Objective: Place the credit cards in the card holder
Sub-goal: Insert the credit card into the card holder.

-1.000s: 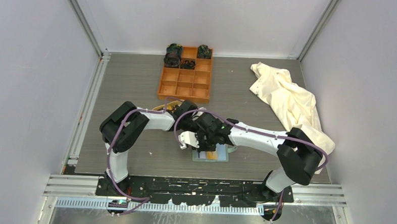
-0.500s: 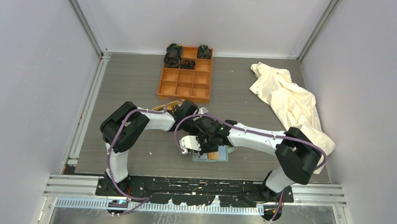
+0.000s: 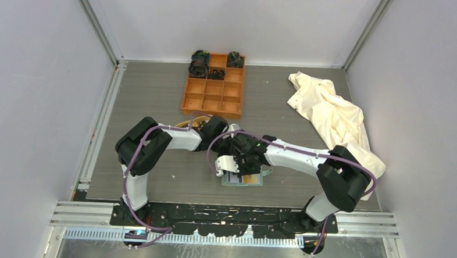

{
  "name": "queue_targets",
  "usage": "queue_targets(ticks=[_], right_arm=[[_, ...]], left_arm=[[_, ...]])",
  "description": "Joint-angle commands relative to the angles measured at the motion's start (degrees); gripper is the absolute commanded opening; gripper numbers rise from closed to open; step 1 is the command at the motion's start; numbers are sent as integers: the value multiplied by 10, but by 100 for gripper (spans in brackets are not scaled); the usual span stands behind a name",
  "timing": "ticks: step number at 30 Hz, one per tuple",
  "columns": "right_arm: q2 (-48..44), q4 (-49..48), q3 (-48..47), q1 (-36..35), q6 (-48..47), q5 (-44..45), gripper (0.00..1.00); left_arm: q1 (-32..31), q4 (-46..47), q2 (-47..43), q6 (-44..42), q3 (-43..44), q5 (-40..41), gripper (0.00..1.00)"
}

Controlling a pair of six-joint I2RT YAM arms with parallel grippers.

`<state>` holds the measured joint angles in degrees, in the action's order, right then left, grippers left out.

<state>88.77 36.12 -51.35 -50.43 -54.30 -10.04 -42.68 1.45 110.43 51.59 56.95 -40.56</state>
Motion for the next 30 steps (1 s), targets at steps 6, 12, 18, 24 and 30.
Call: queue_targets(ticks=[6,12,18,24,30], right_arm=[[-50,65,-46,52,25,-164,8],[-99,129,-57,150,12,-323,26],[-81,157,-40,219,22,-315,27],[-33,127,-18,223,48,-187,27],[33,140,-58,226,118,-179,27]], left_arm=[[-1,-30,-18,-26,-18,41,26],[-2,39,-110,-8,-44,61,27],[-8,83,-181,-24,-86,106,16],[-38,100,-176,-28,-111,147,1],[-69,92,-138,-15,-96,203,0]])
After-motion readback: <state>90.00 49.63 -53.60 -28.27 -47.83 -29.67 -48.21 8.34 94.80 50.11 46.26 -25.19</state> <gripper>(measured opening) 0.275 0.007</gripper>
